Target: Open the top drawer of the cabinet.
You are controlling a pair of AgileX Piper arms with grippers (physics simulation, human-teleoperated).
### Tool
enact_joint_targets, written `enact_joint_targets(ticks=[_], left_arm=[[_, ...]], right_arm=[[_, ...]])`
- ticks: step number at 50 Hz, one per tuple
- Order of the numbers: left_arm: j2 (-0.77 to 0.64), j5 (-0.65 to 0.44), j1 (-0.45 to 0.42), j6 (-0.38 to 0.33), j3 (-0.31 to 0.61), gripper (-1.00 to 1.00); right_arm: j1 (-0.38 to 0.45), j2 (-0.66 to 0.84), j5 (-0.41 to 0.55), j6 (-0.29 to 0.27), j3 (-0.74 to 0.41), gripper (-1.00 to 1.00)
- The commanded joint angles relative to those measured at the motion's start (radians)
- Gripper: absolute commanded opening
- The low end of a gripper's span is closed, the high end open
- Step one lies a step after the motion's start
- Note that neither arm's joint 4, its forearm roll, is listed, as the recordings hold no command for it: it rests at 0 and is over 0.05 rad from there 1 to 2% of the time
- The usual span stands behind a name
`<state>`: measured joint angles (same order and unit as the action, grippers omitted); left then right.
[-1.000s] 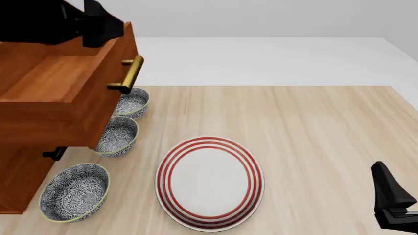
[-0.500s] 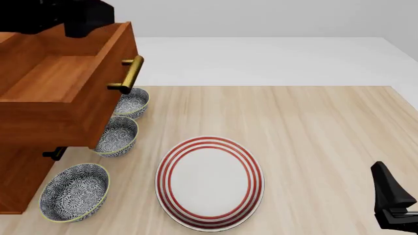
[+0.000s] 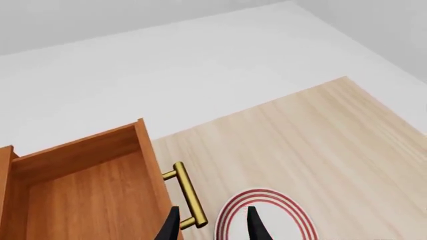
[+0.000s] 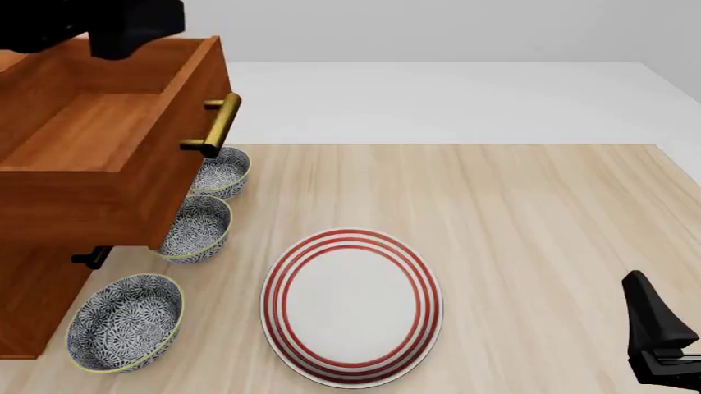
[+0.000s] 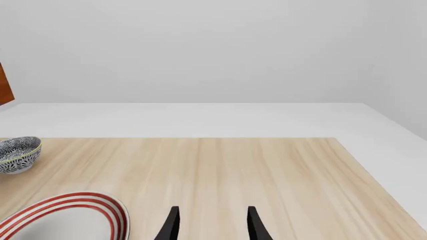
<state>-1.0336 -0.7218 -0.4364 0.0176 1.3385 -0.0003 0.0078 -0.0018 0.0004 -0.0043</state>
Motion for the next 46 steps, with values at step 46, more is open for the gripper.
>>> enact_joint_targets(ticks=[46], left_arm=[[0.104, -0.044, -0.088, 0.02, 0.025, 1.0]], right_arm=[[0.0, 0.0, 0.0, 0.0, 0.0, 1.0]])
